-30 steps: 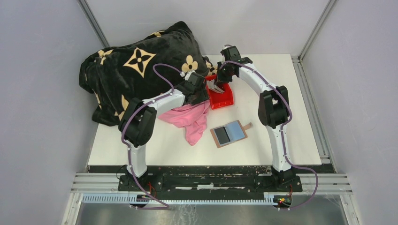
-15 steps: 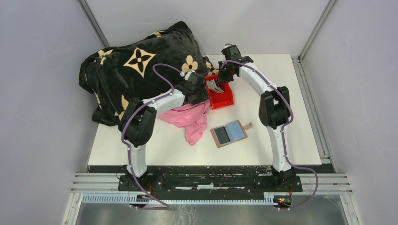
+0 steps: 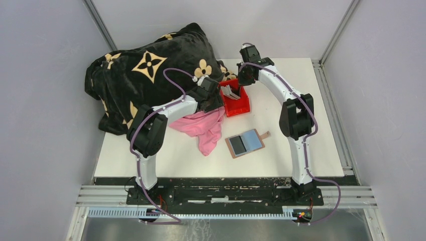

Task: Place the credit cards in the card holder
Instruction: Pick up the credit card from the card holder, then insert the credit card into the card holder.

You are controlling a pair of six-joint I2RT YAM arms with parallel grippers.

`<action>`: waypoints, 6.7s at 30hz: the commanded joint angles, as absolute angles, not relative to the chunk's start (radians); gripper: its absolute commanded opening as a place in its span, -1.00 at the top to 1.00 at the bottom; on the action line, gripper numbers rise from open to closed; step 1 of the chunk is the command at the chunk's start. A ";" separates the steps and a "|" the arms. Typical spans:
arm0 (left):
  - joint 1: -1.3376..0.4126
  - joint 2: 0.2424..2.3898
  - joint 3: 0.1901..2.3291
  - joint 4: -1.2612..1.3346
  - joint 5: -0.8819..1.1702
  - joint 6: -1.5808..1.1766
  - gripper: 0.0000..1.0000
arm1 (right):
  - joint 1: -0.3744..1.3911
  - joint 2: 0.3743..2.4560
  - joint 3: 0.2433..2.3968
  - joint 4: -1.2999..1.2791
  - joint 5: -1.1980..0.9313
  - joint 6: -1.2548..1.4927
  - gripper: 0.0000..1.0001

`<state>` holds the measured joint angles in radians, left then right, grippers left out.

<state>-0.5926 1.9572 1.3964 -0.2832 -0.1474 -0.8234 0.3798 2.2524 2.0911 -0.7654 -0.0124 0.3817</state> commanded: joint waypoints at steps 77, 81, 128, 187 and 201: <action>-0.543 1.469 0.862 0.391 0.940 -0.761 0.94 | 0.319 1.372 1.138 -0.455 -0.820 0.720 0.98; -0.542 1.480 0.832 0.424 0.917 -0.784 0.94 | 0.312 1.375 1.143 -0.465 -0.812 0.718 0.68; -1.165 1.693 0.639 0.603 -0.659 -1.469 0.94 | 0.310 1.587 1.010 -0.656 0.048 0.749 0.98; -1.181 1.732 0.409 1.104 -0.695 -1.278 0.94 | 0.467 1.825 1.082 -0.739 -0.026 0.767 0.98; -1.182 1.821 0.438 1.133 -0.677 -1.311 0.94 | 0.468 1.838 1.089 -0.740 -0.025 0.746 0.98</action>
<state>-1.1843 1.8137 0.4198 1.0821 -0.6548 -1.3544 0.4507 1.7859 1.0931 -0.7883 -0.0181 0.7364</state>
